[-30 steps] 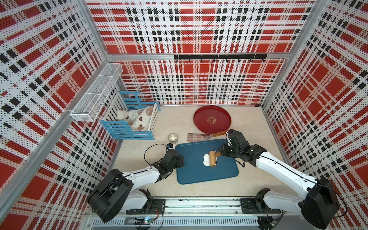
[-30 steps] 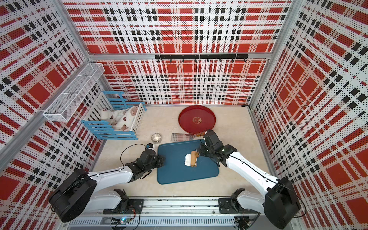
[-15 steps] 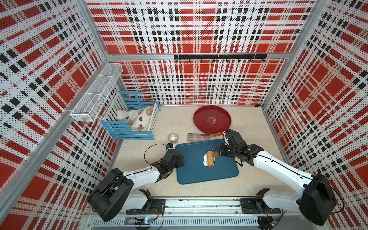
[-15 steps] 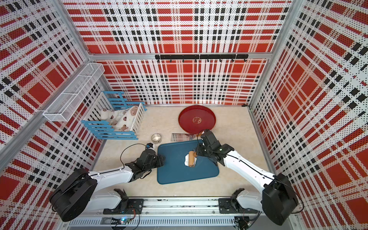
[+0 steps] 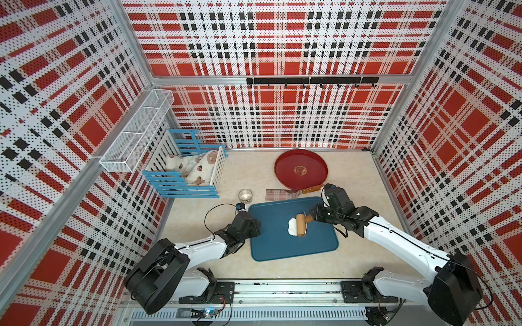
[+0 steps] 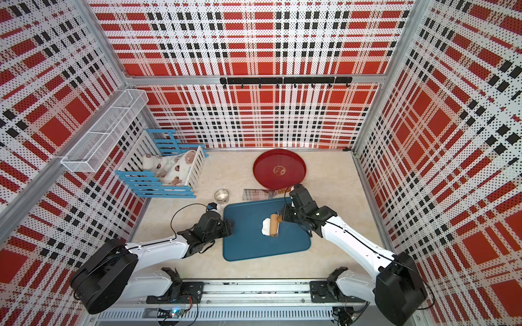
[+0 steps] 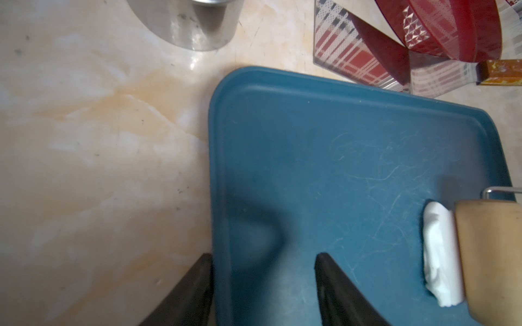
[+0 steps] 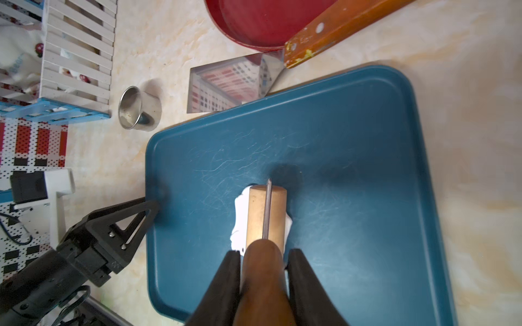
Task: Roll out the dumpling wrappers from the dough
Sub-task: Flatten out the dough on the work surface.
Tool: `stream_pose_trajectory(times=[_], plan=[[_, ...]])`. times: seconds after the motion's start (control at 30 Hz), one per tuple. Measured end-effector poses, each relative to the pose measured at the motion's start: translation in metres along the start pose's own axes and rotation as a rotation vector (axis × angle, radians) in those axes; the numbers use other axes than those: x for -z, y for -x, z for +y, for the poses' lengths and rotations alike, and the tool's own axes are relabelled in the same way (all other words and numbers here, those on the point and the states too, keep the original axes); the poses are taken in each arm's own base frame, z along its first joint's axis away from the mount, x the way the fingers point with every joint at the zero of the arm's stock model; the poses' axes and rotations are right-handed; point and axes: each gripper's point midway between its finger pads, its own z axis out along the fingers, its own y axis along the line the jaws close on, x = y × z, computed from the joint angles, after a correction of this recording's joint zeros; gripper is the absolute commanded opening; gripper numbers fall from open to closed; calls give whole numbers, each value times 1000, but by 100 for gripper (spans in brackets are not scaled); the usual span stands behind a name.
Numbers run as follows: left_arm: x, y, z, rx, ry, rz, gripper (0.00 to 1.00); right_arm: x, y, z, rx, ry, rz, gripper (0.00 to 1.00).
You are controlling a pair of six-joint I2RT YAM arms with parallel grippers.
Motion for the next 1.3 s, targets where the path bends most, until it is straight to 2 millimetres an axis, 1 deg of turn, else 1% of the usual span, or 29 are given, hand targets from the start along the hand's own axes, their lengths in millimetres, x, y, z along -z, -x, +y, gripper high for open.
stream_pose_trajectory(times=[0.17, 0.33, 0.43, 0.5, 0.57, 0.67, 0.8, 0.93, 1.03, 1.2, 1.3], plan=[[0, 0, 0, 0, 0, 0, 61, -2, -1, -2, 6, -5, 7, 0], [0, 0, 0, 0, 0, 0, 60, -8, -5, 4, 19, 5, 24, 0], [0, 0, 0, 0, -1, 0, 59, -15, -9, 15, 42, 17, 40, 0], [0, 0, 0, 0, 0, 0, 59, -23, -11, 27, 52, 47, 46, 0], [0, 0, 0, 0, -1, -1, 59, -25, -12, 32, 51, 58, 48, 0], [0, 0, 0, 1, 0, -1, 59, -22, -9, 31, 44, 62, 36, 0], [0, 0, 0, 2, 0, -1, 59, -16, -4, 22, 20, 61, 16, 0], [0, 1, 1, 3, 1, -3, 59, -7, -2, 8, 0, 39, 8, 0], [0, 1, 1, 3, 1, -2, 59, -6, -4, -1, -5, 16, 15, 0], [0, 1, 1, 3, 1, -2, 59, -12, -8, 4, 8, 15, 35, 0], [0, 1, 1, 3, 1, -2, 59, -19, -10, 15, 27, 22, 42, 0]])
